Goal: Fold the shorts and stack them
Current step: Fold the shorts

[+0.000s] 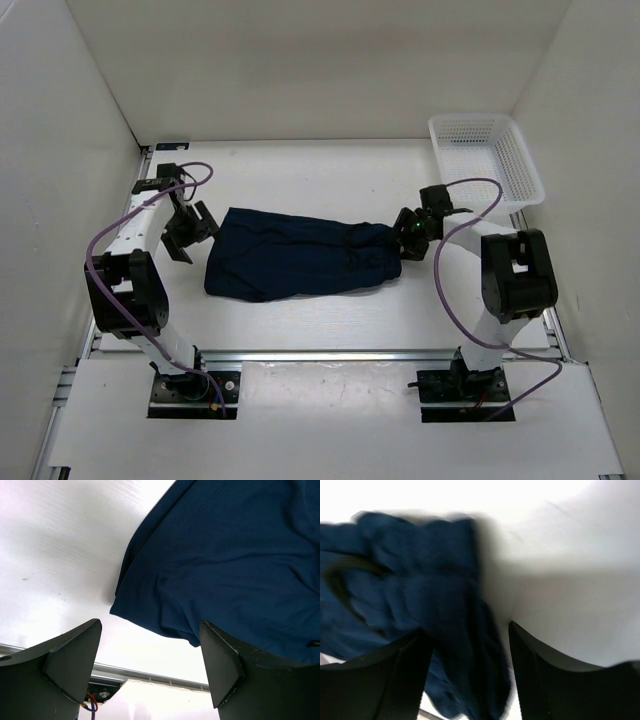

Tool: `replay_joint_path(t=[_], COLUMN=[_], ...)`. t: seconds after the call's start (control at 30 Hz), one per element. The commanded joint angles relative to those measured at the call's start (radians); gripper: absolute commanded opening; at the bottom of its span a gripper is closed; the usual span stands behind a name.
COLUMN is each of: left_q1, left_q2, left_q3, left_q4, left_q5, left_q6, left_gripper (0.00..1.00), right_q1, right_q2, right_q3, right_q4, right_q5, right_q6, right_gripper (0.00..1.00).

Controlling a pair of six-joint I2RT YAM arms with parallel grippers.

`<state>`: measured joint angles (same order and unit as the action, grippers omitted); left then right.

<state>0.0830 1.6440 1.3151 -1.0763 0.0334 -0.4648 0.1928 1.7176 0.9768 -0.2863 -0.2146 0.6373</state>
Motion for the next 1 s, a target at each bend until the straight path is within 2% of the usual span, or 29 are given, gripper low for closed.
replay_joint_path(t=[0.0, 0.07, 0.17, 0.2, 0.27, 0.3, 0.5, 0.63, 0.77, 0.97], left_q1=[-0.003, -0.003, -0.003, -0.003, -0.003, -0.003, -0.003, -0.003, -0.015, -0.048], left_q2=[-0.053, -0.053, -0.053, -0.043, -0.030, -0.014, 0.062, 0.114, 0.134, 0.143], left_q3=[0.007, 0.016, 0.016, 0.016, 0.016, 0.016, 0.039, 0.091, 0.101, 0.101], left_q4=[-0.016, -0.016, -0.016, -0.016, -0.004, -0.004, 0.006, 0.006, 0.018, 0.027], left_q5=[-0.017, -0.017, -0.026, -0.026, -0.026, -0.026, -0.065, -0.087, -0.044, -0.024], left_q6=[0.002, 0.002, 0.002, 0.002, 0.002, 0.002, 0.002, 0.002, -0.009, -0.018], left_gripper=[0.90, 0.90, 0.90, 0.90, 0.90, 0.90, 0.90, 0.90, 0.90, 0.90], right_q1=[0.040, 0.040, 0.069, 0.069, 0.069, 0.069, 0.069, 0.069, 0.069, 0.089], right_q2=[0.106, 0.152, 0.171, 0.171, 0.171, 0.171, 0.126, 0.082, 0.073, 0.050], right_q3=[0.065, 0.076, 0.063, 0.063, 0.063, 0.063, 0.144, 0.239, 0.350, 0.509], right_q4=[-0.005, 0.019, 0.064, 0.064, 0.073, 0.064, -0.045, -0.215, -0.405, -0.543], right_q5=[0.017, -0.005, -0.019, -0.009, 0.014, 0.032, 0.144, 0.273, 0.397, 0.480], right_q6=[-0.073, -0.064, -0.053, -0.053, -0.053, -0.053, -0.079, -0.136, -0.200, -0.232], right_gripper=[0.65, 0.59, 0.43, 0.30, 0.14, 0.02, 0.00, 0.00, 0.00, 0.00])
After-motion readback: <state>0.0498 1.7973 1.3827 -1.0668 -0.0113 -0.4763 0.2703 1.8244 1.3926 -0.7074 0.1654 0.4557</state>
